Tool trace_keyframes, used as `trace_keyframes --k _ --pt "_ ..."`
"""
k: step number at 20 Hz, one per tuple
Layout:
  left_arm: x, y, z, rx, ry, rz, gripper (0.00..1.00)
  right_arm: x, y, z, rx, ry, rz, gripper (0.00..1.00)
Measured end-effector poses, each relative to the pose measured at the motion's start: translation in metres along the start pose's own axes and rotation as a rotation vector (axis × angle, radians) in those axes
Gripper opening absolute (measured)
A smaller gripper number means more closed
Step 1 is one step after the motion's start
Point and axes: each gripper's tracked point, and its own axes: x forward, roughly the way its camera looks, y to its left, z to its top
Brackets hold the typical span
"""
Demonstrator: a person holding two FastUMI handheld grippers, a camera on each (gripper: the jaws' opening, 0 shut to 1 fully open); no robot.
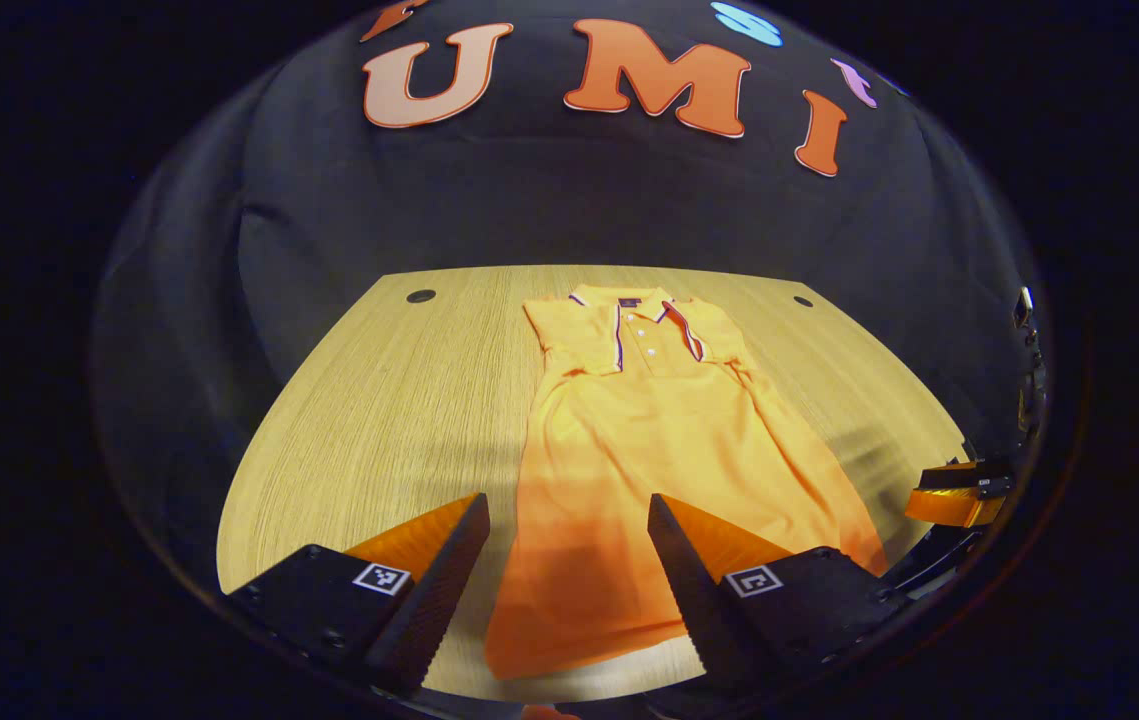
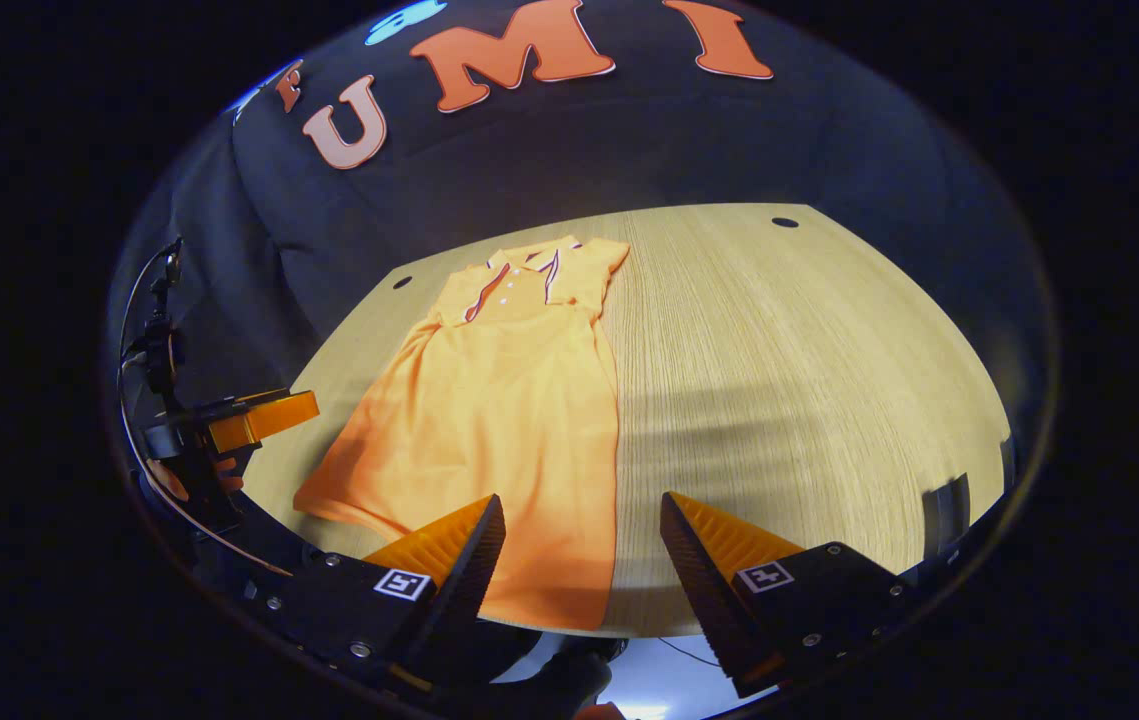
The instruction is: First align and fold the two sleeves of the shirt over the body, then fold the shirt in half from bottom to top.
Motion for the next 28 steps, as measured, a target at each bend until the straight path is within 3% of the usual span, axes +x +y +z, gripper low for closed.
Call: trace_keyframes --k 10,14,19,21,23,24,25,26,27,28 --pt "-0.004 0.012 -0.082 0.045 0.114 0.008 0.99 0.01 0.008 -0.053 -0.028 0.086 -0.043 0.96" --pt "-0.005 0.019 -0.102 0.02 0.134 0.007 0.99 0.012 0.015 -0.073 -0.047 0.121 -0.062 0.95" --pt "-0.003 0.022 -0.113 0.029 0.117 0.012 0.97 0.013 0.011 -0.072 -0.099 0.077 -0.134 0.95" --pt "0.002 0.019 -0.109 0.038 0.057 0.014 0.99 0.014 0.011 -0.074 -0.157 0.07 -0.156 0.91" --pt "0.006 0.011 -0.107 0.04 0.013 0.0 0.98 0.018 0.014 -0.075 -0.119 0.08 -0.173 0.78" --pt "0.008 0.003 -0.104 0.046 0.004 -0.013 0.83 0.019 0.012 -0.073 -0.1 0.082 -0.192 0.65" --pt "0.008 -0.006 -0.106 0.054 0.005 -0.033 0.74 0.018 0.006 -0.07 -0.076 0.08 -0.217 0.57" --pt "0.009 -0.014 -0.107 0.062 0.009 -0.044 0.52 0.018 0.006 -0.07 -0.046 0.08 -0.221 0.29" --pt "0.01 -0.016 -0.105 0.078 0.015 -0.037 0.3 0.02 0.007 -0.072 -0.038 0.094 -0.22 0.26" --pt "0.009 -0.016 -0.105 0.091 0.037 -0.028 0.09 0.02 0.008 -0.072 -0.031 0.116 -0.219 0.29"
